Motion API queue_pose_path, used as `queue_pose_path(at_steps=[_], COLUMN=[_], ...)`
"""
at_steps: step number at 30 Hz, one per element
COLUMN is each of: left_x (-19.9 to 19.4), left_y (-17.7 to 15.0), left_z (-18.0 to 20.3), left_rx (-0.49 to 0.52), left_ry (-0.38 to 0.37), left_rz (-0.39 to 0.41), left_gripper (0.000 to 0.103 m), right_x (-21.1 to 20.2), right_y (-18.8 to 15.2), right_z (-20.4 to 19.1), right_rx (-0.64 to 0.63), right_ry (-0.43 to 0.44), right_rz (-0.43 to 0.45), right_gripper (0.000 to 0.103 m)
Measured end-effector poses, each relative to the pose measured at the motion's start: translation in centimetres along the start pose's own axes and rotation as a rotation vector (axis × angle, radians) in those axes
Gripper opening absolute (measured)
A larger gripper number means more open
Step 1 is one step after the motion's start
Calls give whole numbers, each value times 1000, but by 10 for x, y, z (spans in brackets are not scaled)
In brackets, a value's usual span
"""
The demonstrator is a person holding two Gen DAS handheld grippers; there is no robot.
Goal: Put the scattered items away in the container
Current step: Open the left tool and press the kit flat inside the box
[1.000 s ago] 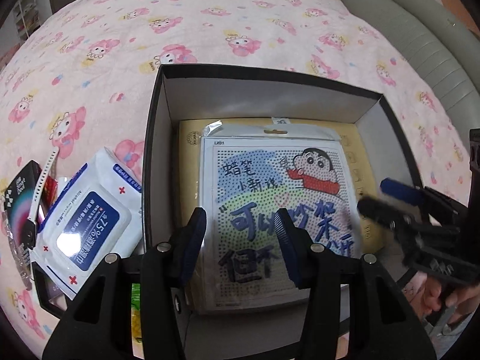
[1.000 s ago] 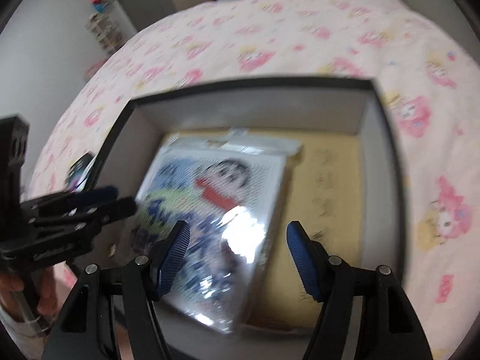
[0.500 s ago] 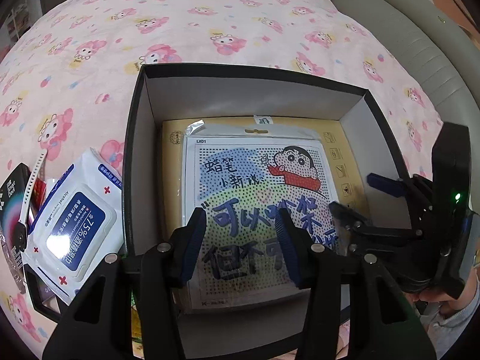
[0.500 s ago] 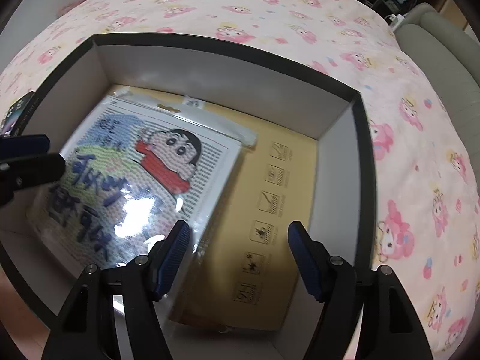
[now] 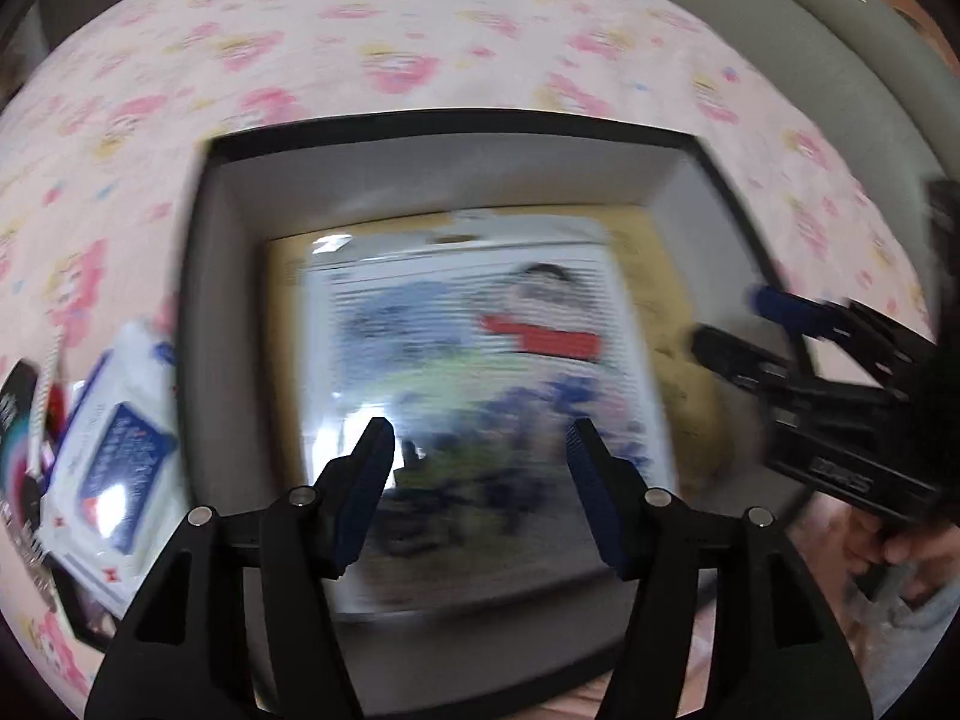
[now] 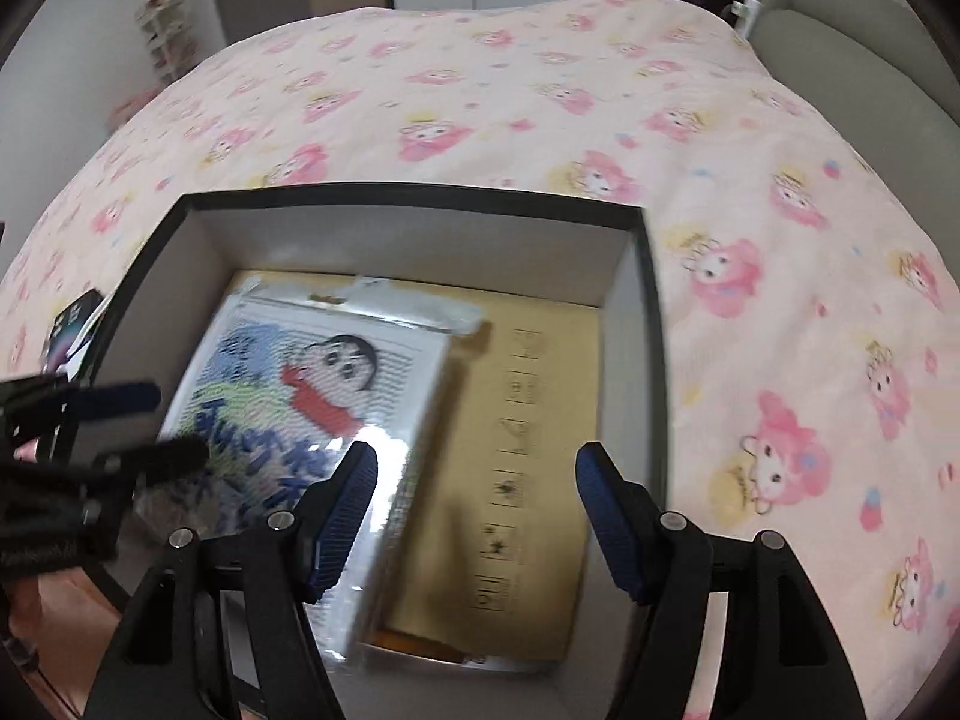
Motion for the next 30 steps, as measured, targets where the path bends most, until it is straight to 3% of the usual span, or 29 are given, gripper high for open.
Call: queue_pose_path(at_steps=[4,7,15,20,25,30], left_x=[21,38,57,64,67,60], left_y=[-10,-13,-9,-10,-4,3], left_z=[42,57,56,46,31,16], left_rx=[165,184,38,8,22,-37], left_ry=[82,116,121,197,276,184], left_rz=[-51,-98,-122,-127,-133,-117], left_gripper=[61,62,69,77,77,72], right_x=[2,-12,-11,-5,-1,0], right_y=[9,10,10,8,8,7], right_z=[18,28,30,29,23,11], right_rx=[129,163,171,164,125,68], right_ry=[101,70,72,50,21,11], right_rz=[31,76,60,51,47,48], right_gripper=[66,66,62,59,60,63])
Point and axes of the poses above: each gripper's, at about its wrist camera, not at the fingertips, and x roughly the way its jaws point, z to its right, y to its top, the point moved 6 cm from there along x, roughly the way its jaws point, and after that the axes turned 7 degrees about -x, right-handed, at the moved point
